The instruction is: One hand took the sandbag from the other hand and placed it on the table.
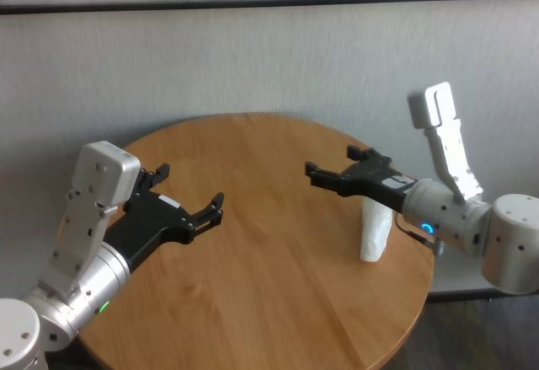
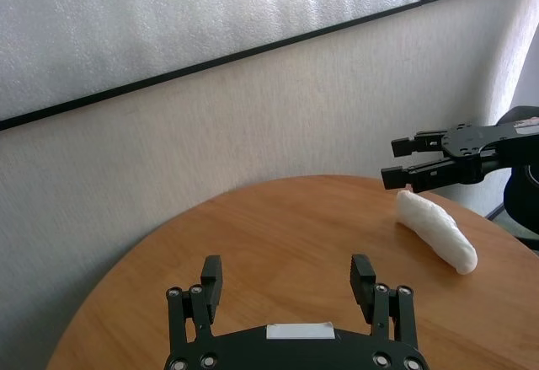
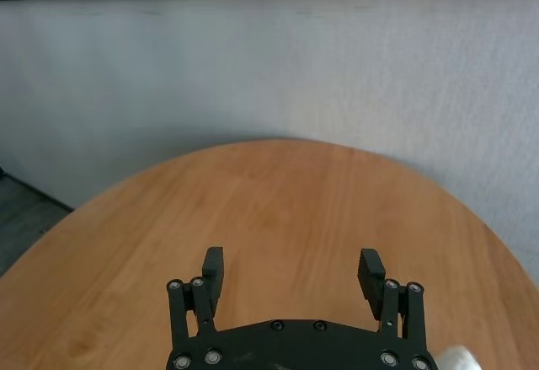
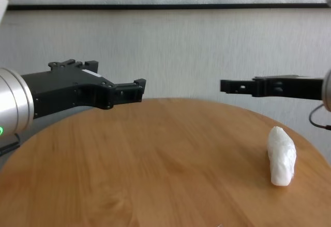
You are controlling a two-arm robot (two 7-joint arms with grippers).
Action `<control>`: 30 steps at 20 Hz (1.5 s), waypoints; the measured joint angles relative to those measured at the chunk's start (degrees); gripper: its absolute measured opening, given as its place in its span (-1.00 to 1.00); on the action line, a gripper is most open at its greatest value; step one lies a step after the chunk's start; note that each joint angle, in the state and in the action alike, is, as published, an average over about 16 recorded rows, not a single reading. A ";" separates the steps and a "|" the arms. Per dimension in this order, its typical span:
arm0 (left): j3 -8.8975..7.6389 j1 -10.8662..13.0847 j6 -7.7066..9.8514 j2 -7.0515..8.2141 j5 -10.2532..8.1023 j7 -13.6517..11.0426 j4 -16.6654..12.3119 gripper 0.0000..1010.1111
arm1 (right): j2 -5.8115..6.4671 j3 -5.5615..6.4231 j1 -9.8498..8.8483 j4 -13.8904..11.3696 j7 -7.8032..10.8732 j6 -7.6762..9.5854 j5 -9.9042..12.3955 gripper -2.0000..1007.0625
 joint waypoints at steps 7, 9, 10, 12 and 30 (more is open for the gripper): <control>0.00 0.00 0.00 0.00 0.00 0.00 0.00 0.98 | -1.48 -1.56 0.19 -1.09 1.25 -2.77 -3.20 0.99; 0.00 0.00 0.00 0.00 0.00 0.00 0.00 0.98 | -1.85 -1.91 0.17 -1.35 1.48 -3.56 -4.11 0.99; 0.00 0.00 0.00 0.00 0.00 0.00 0.00 0.98 | -2.03 -2.05 0.15 -1.46 1.58 -3.96 -4.55 0.99; 0.00 0.00 0.00 0.00 0.00 0.00 0.00 0.98 | -2.37 -2.27 0.10 -1.64 1.79 -4.71 -5.35 0.99; 0.00 0.00 0.00 0.00 0.00 0.00 0.00 0.98 | -3.55 -1.90 -0.63 -1.95 3.33 -7.91 -8.64 0.99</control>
